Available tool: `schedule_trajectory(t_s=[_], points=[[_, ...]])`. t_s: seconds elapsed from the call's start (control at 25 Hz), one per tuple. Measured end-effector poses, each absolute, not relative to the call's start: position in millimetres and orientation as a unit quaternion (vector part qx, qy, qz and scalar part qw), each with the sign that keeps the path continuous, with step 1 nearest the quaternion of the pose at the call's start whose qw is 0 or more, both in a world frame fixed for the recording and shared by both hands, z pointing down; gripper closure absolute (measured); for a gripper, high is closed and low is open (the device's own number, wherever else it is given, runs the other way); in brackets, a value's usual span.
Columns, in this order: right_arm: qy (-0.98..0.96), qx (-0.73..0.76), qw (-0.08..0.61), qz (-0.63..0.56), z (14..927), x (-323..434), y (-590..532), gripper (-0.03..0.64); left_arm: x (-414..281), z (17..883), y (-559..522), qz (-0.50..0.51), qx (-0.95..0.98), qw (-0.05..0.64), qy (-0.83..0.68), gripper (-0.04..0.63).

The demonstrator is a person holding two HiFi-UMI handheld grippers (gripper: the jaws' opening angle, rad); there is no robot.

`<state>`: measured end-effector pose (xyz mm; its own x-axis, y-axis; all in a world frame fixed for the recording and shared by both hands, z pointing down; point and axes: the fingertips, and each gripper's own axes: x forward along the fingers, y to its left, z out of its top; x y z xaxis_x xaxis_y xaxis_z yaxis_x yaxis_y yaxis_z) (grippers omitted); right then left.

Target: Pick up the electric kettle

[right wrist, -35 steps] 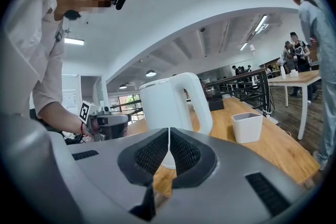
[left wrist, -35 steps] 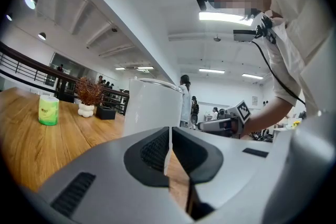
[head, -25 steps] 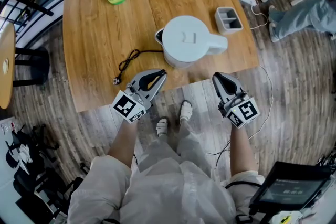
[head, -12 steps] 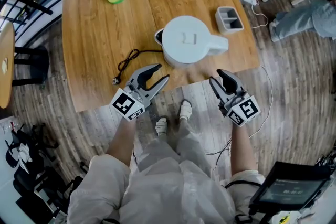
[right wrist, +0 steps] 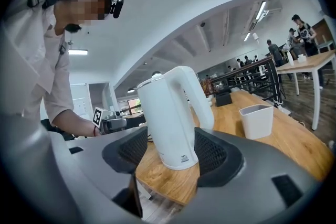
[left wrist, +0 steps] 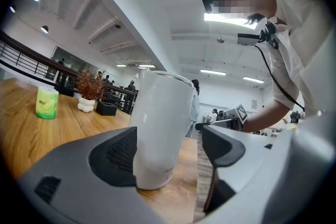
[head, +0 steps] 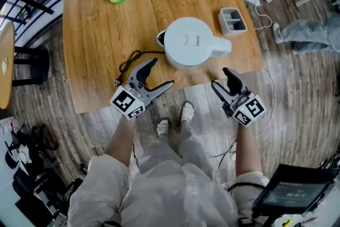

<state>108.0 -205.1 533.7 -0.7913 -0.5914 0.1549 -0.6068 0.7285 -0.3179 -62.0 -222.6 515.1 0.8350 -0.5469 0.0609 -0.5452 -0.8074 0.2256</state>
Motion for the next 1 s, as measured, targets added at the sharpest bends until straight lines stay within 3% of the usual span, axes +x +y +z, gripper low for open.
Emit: schedule_trajectory(t_s=[0.32,0.6,1.0], points=[[-0.933,0.314,0.019,0.176,534.0,116.4,-219.3,0.324,-54.5,518.6,-233.2,0.022,0.961,0.104,-0.254,0.149],[-0.939,0.301,0.031,0.163,537.0,118.9,-235.3,0.299,-51.1,514.8,-255.2,0.042,0.969,0.077,-0.231,0.130],[-0.954,0.267,0.042,0.130,531.8,111.8,-252.7,0.213,-37.4,513.3,-261.9,0.042,0.977,0.074,-0.196,0.050]])
